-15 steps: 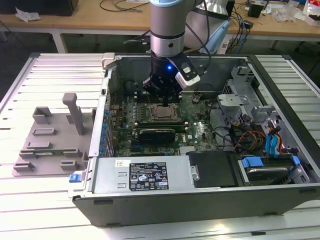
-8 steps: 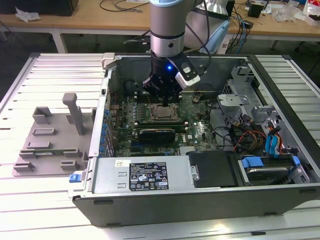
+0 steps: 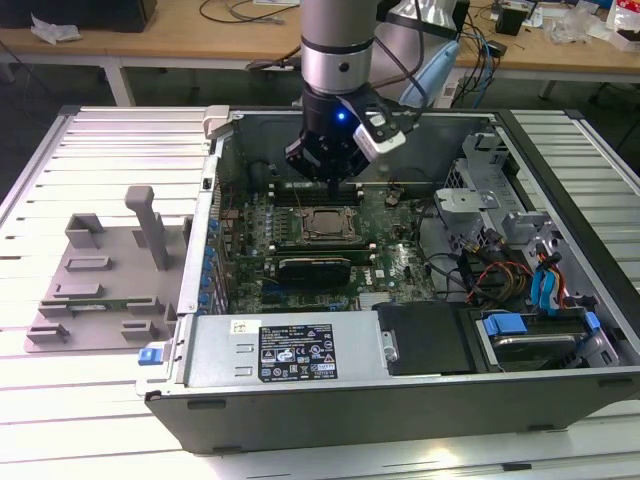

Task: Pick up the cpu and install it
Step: 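Install the first cpu locking lever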

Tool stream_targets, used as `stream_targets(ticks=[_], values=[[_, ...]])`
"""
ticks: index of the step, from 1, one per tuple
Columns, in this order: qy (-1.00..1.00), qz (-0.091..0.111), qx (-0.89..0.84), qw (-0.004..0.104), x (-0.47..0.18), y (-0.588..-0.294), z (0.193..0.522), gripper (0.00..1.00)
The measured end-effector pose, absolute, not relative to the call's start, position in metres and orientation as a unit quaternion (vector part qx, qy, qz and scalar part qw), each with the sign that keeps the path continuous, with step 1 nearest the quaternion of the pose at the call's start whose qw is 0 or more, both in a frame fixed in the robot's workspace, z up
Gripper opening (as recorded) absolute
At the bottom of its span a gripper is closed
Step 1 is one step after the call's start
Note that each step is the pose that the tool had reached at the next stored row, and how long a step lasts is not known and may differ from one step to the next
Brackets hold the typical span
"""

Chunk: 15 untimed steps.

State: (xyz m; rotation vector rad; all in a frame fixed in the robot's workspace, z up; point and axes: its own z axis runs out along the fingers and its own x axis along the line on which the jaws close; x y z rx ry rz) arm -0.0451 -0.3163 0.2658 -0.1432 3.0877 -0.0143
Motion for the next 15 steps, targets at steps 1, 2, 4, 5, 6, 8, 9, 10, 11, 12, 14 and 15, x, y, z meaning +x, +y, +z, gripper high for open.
stream_targets(ticks=[1,2,4,5,6,8,9,10,11,12,14,15], values=[[0.999,-0.005,-0.046,0.025,-0.045,-0.316,0.267,0.11],[0.999,-0.005,-0.046,0.025,-0.045,-0.316,0.269,0.11],[0.999,-0.005,-0.046,0.025,-0.045,-0.316,0.273,0.11],[0.999,-0.005,-0.046,0.025,-0.045,-0.316,0.273,0.11],[0.999,-0.005,-0.046,0.025,-0.045,-0.316,0.273,0.11],[0.999,-0.005,-0.046,0.025,-0.045,-0.316,0.273,0.11],[0.999,-0.005,-0.046,0.025,-0.045,-0.316,0.273,0.11],[0.999,-0.005,-0.046,0.025,-0.046,-0.316,0.273,0.11],[0.999,-0.005,-0.046,0.025,-0.048,-0.316,0.273,0.11],[0.999,-0.005,-0.046,0.025,-0.05,-0.316,0.273,0.11],[0.999,-0.005,-0.046,0.025,-0.056,-0.316,0.273,0.11],[0.999,-0.005,-0.046,0.025,-0.059,-0.316,0.273,0.11]])
